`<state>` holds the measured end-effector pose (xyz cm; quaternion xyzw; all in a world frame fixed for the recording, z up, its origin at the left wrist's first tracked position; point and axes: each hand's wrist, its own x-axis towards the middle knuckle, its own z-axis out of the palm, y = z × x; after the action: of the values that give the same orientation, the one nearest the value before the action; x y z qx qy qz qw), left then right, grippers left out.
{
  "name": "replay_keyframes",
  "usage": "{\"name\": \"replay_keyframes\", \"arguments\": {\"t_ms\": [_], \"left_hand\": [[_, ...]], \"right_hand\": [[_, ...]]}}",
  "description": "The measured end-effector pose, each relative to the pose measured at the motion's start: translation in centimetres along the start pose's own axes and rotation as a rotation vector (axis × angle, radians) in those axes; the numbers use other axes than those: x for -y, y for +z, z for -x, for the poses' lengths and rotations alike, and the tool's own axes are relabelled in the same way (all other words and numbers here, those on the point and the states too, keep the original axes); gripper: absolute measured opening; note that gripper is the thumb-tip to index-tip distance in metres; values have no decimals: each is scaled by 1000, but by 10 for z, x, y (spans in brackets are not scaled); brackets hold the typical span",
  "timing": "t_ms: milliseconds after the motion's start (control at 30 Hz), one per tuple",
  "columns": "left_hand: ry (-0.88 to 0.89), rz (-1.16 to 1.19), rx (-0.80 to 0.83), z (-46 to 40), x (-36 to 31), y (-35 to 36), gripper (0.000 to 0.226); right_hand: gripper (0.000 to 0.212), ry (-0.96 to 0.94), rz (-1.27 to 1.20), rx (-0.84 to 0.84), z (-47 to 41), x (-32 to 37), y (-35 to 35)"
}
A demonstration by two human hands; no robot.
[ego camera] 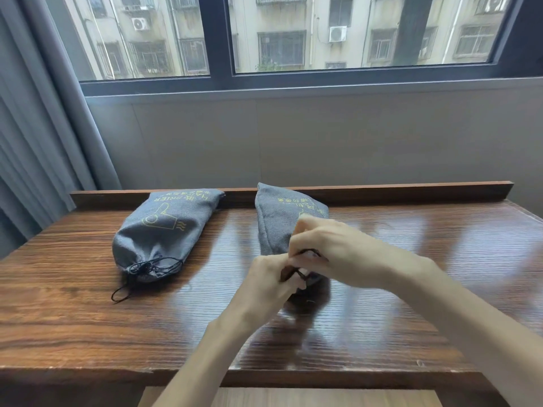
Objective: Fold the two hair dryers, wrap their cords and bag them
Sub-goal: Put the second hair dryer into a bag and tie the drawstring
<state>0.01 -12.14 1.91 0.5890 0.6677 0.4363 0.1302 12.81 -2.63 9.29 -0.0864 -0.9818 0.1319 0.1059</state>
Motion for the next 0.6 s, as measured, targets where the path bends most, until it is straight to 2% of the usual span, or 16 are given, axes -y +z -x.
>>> {"name": "replay_keyframes", "arguments": {"t_ms": [67,267,400,600], "left_hand": [[-10,41,22,0,4,0,16],[-7,111,71,1,9,-1,24],[-5,109,110,1,12,-2,19],[-23,210,134,-3,17,-5,18]], "right_hand": [[17,8,-12,-7,-8,-13,2],[15,87,-46,-106,-13,-29,11],[16,103,-41,-121,-15,-33,16],[11,8,55,-129,-29,-31,24]]}}
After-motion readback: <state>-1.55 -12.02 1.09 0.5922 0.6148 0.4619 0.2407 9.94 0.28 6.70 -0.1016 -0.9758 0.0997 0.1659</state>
